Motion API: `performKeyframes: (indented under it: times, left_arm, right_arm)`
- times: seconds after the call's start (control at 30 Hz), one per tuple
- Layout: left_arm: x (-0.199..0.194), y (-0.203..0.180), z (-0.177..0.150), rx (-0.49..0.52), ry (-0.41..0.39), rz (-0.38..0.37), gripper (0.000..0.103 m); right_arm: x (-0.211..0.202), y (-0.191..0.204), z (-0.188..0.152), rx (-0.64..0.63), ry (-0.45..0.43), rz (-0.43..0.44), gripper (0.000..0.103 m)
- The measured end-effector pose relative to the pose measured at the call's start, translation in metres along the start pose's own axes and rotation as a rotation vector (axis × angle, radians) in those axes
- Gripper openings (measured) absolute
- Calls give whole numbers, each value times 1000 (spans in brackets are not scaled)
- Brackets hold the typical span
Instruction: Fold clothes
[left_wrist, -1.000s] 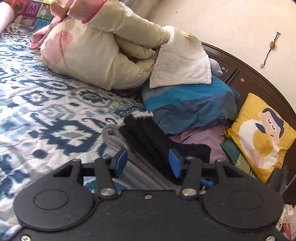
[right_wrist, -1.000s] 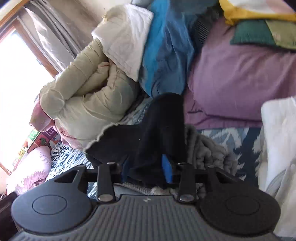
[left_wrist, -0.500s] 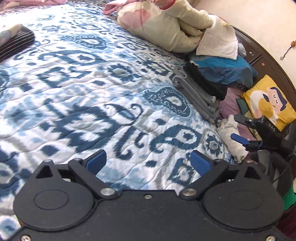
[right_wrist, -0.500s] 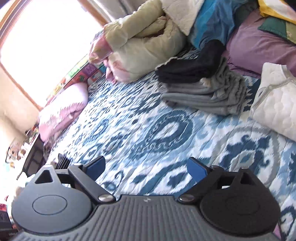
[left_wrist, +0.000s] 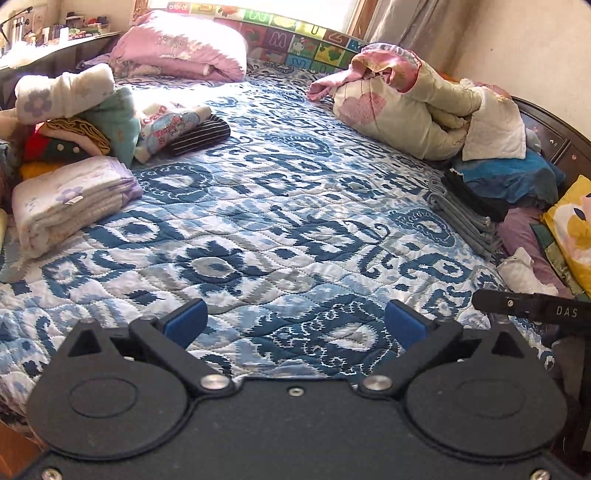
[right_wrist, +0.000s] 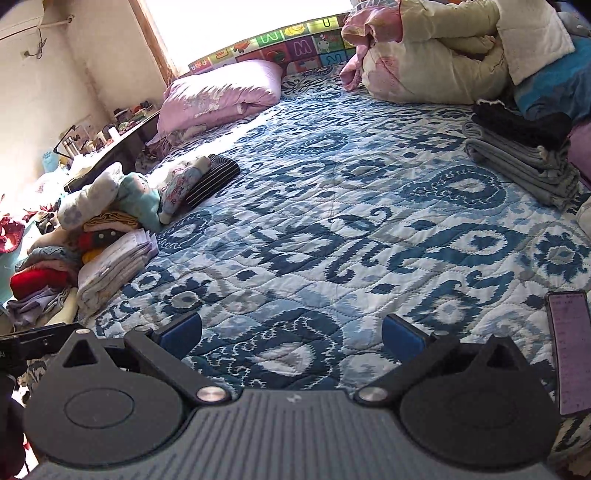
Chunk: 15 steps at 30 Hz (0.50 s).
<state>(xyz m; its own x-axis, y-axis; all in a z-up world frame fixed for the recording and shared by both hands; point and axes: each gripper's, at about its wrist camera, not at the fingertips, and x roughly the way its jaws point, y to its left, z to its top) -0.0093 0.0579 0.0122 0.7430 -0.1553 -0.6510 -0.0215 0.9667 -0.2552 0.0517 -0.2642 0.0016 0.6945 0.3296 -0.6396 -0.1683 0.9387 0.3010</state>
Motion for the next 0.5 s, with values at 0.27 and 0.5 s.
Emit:
performKeyframes:
  times: [0.27,0.5]
  left_arm:
    - [-25,-15,-26,51,-2,99,103]
    - [-43,-20,-38,75,25,122,103]
  right_arm:
    - [-27,44,-25,-45,5,-23,103]
    - [-50,82,-46,-84,10,-42,103]
